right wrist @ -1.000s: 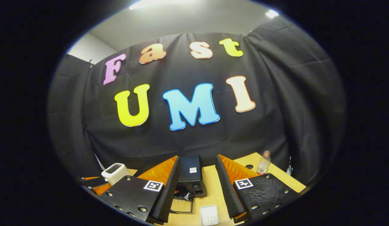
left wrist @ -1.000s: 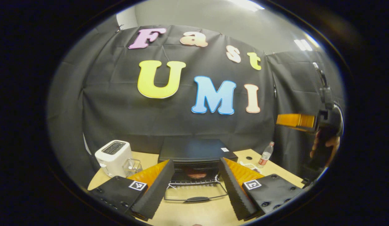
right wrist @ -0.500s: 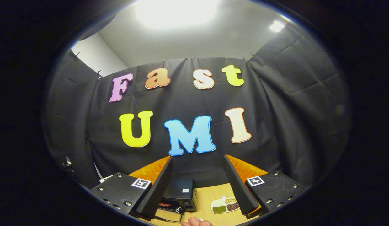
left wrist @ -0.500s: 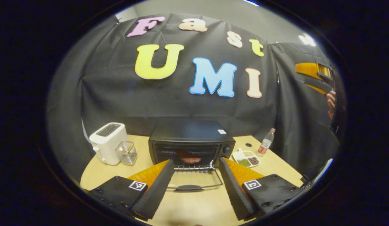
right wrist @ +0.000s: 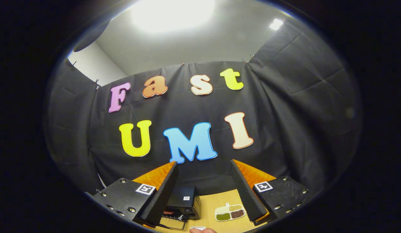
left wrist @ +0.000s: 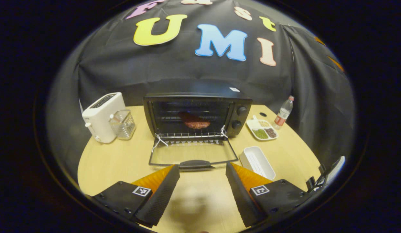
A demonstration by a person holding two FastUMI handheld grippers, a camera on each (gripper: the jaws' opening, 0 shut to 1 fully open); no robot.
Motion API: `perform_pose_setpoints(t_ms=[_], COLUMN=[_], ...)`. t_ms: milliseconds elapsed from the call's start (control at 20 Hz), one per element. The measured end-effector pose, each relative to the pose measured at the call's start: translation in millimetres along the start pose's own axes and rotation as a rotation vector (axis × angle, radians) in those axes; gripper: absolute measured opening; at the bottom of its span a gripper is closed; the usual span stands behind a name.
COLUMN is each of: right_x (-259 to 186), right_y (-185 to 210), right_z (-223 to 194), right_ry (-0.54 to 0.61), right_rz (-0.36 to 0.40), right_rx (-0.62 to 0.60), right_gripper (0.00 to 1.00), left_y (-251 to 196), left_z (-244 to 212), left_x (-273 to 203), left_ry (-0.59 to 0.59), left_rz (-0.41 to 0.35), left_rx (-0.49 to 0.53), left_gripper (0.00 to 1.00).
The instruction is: Open the electric oven with the left hand, put the food in, and close the electric oven.
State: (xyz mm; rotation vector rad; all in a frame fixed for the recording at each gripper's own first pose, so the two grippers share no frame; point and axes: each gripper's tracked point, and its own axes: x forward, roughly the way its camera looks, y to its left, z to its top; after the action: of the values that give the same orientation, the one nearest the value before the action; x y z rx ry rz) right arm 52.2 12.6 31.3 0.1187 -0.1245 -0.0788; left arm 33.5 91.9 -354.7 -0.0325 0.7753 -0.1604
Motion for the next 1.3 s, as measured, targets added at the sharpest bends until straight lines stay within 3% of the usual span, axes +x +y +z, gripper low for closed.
perform_pose_setpoints(t_ms=[100,600,1100,1150,1200,1250,1300], right_x=[1.2,1.9,7.9,8.6,8.9,10.0,9.9], right_y=[-6.4,-40.5,-64.7,-66.6,-65.9,-65.7,-67.2], right_z=[-4.5,-17.6,-20.2,-21.2,-21.8,-21.8,-20.7], right_ry=[0.012,0.049,0.039,0.042,0.047,0.051,0.045], right_rz=[-0.011,-0.085,-0.173,-0.177,-0.174,-0.174,-0.183], right_rx=[-0.007,-0.012,0.0,-0.002,-0.001,0.001,0.0], right_gripper=[0.95,0.96,0.95,1.0,0.95,1.0,0.95], left_y=[0.3,7.6,19.4,21.0,23.1,22.1,22.8], left_z=[-14.8,-66.2,-82.4,-81.4,-79.8,-80.4,-79.6], left_x=[14.5,79.2,120.4,122.9,125.9,126.7,127.2], left_ry=[0.064,0.287,0.386,0.392,0.389,0.406,0.41], left_rz=[0.002,0.024,0.059,0.064,0.066,0.066,0.065], left_rx=[-0.016,-0.033,-0.114,-0.119,-0.116,-0.103,-0.088], left_gripper=[0.97,0.97,0.97,0.96,0.97,0.98,0.97])
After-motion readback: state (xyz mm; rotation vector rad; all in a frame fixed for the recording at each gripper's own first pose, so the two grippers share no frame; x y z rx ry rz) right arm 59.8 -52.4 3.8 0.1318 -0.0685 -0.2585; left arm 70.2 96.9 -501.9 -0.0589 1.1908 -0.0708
